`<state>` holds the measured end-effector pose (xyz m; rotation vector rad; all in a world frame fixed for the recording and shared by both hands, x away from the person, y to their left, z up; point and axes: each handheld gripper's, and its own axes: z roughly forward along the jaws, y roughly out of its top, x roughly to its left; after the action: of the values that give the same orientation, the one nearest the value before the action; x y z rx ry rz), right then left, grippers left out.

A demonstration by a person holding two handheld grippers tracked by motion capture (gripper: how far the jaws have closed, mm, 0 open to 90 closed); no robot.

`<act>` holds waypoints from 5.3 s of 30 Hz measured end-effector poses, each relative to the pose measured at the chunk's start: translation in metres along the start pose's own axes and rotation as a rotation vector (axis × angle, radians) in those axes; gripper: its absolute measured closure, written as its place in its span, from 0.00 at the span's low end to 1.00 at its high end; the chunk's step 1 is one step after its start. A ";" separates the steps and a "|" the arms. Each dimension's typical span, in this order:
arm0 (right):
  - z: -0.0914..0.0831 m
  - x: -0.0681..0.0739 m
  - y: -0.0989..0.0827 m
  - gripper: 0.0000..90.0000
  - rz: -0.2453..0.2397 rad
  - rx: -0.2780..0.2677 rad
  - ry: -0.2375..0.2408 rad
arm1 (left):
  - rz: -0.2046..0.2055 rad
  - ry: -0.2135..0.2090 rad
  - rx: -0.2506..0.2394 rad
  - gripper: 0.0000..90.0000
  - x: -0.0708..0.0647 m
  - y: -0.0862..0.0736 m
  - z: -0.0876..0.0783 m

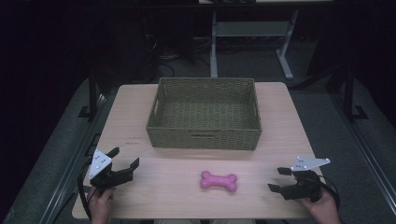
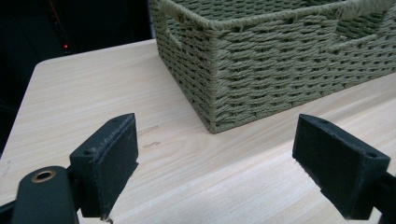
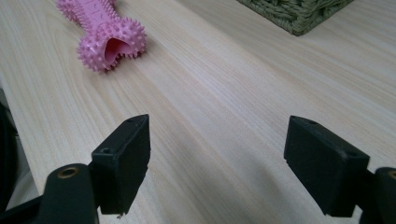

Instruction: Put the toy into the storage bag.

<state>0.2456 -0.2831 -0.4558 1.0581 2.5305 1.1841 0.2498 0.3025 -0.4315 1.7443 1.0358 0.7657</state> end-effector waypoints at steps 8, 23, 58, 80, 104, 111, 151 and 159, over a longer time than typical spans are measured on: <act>0.002 0.004 0.004 0.24 -0.010 0.003 0.010 | 0.006 -0.017 -0.001 0.15 0.001 0.000 -0.001; 0.002 0.010 0.022 0.23 -0.052 0.039 0.008 | -0.005 -0.007 -0.008 0.15 0.003 -0.001 -0.003; 0.027 0.031 0.078 0.21 -0.201 0.191 0.141 | 0.009 -0.010 -0.005 0.15 0.002 -0.001 -0.002; 0.037 0.050 0.111 0.20 -0.320 0.249 0.178 | 0.012 -0.011 -0.006 0.15 0.002 -0.001 -0.003; 0.070 0.069 0.140 0.21 -0.414 0.345 0.241 | 0.004 -0.013 -0.015 0.15 0.003 -0.001 -0.002; 0.085 0.078 0.143 0.23 -0.445 0.375 0.261 | 0.004 -0.013 -0.013 0.15 0.004 -0.001 -0.003; 0.131 0.094 0.144 0.47 -0.535 0.517 0.254 | -0.004 -0.013 -0.018 0.15 0.006 -0.001 -0.003; 0.137 0.096 0.141 0.53 -0.554 0.541 0.251 | -0.003 -0.012 -0.015 0.15 0.007 -0.001 -0.004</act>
<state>0.3061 -0.0746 -0.4327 0.2188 3.1288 0.5190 0.2492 0.3100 -0.4309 1.7318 1.0216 0.7584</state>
